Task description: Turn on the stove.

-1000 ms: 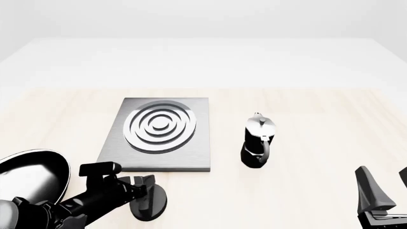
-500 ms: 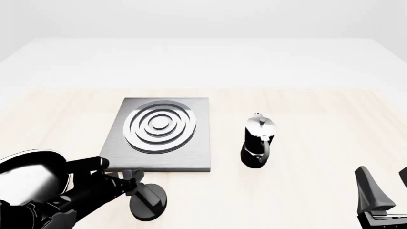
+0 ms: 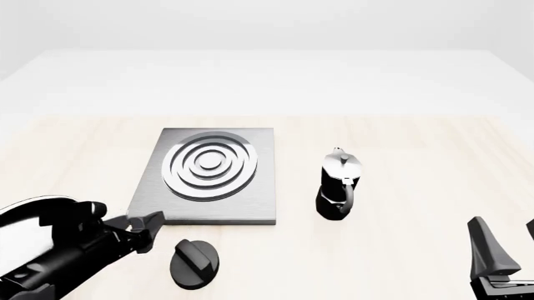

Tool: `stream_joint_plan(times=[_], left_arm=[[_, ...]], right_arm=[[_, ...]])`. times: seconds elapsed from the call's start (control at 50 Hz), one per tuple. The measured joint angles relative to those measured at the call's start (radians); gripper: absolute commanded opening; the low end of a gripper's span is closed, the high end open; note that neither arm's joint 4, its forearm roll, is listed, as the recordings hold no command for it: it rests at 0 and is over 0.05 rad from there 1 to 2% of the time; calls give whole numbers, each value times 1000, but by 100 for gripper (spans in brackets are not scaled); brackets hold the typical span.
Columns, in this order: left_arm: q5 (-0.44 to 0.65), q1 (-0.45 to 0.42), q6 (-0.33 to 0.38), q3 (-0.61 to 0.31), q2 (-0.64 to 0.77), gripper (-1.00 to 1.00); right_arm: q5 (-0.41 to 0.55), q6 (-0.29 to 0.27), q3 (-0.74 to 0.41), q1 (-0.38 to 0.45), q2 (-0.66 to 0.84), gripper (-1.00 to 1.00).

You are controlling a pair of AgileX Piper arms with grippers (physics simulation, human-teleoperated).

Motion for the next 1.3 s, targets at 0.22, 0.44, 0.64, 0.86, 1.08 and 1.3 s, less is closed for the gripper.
stream_joint_plan(times=[0.22,0.44,0.64,0.86,1.08,1.3], left_arm=[[165,42,20,-8,-207,100],[312,91,10,-7,-406,100],[453,116,-10,0,-612,100],[587,134,17,6,-863,100],[578,117,6,-22,-967,100],[553,110,12,-21,-1001,100]], right_arm=[[-6,-6,-1,-1,0,100],[-11,-6,-3,-1,0,100],[-13,-4,-4,-2,0,100],[-14,-2,-4,-2,0,100],[-13,0,-3,-1,0,100],[-15,0,-4,-2,0,100]])
